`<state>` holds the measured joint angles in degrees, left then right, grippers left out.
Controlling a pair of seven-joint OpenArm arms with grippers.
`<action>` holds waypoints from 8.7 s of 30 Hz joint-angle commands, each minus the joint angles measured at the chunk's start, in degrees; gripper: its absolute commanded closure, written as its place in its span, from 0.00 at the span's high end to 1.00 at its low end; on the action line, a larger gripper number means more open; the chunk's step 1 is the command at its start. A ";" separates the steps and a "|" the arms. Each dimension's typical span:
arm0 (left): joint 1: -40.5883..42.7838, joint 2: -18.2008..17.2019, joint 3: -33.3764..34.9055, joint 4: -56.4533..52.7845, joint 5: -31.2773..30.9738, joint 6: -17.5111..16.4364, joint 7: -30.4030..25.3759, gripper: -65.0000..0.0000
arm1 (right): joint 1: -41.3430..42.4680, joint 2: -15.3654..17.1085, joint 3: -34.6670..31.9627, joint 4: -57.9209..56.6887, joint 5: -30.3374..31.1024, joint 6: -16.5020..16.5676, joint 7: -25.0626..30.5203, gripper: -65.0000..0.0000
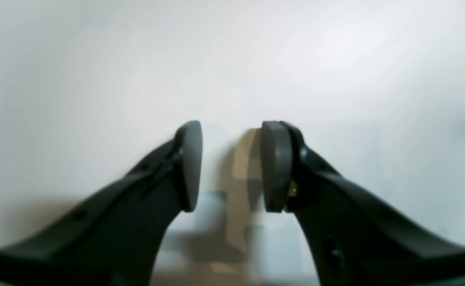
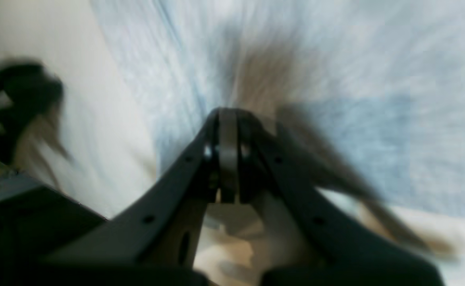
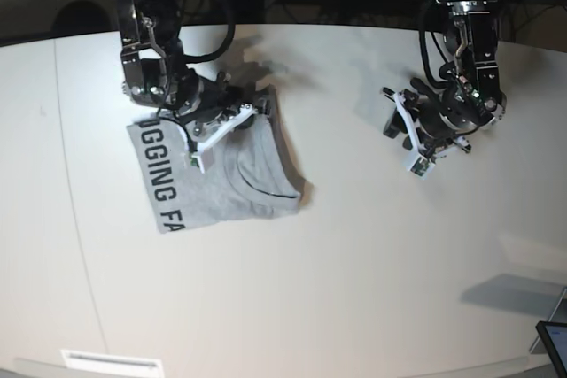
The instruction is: Fold the T-shirt properly
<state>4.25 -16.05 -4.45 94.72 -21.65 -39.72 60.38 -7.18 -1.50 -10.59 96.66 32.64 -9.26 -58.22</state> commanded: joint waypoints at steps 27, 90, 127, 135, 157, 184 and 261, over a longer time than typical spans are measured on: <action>1.24 -0.34 -0.08 1.41 -1.34 -0.28 -1.00 0.37 | 14.61 1.54 4.22 7.65 -0.16 0.07 -11.28 0.00; 11.79 11.09 22.07 15.66 -0.90 -0.28 1.91 0.37 | 40.81 21.94 -26.82 -30.60 -6.31 5.43 12.02 0.00; -1.13 11.53 21.37 2.03 -0.90 -0.28 1.82 0.37 | 35.27 24.75 -27.17 -35.87 -6.31 8.95 15.27 0.00; -3.59 8.54 21.37 1.85 -0.90 -0.28 1.82 0.37 | 33.60 24.75 -27.08 -35.61 -6.31 8.95 13.60 0.00; -15.72 5.90 21.55 -6.94 -0.81 -0.28 1.73 0.37 | 22.08 24.75 -18.20 -25.50 -6.23 8.77 8.50 0.00; 2.03 3.44 12.40 16.36 -1.34 -0.28 6.57 0.37 | 31.49 23.96 -14.25 -28.05 -19.32 15.19 8.85 0.00; -12.82 10.38 18.73 -8.43 7.54 -0.28 1.73 0.37 | 40.89 7.52 12.30 -40.00 -43.24 49.26 -3.72 0.00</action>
<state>-7.94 -5.43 14.39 86.06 -15.22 -40.16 60.58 31.90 5.67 1.50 55.75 -10.66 40.05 -62.28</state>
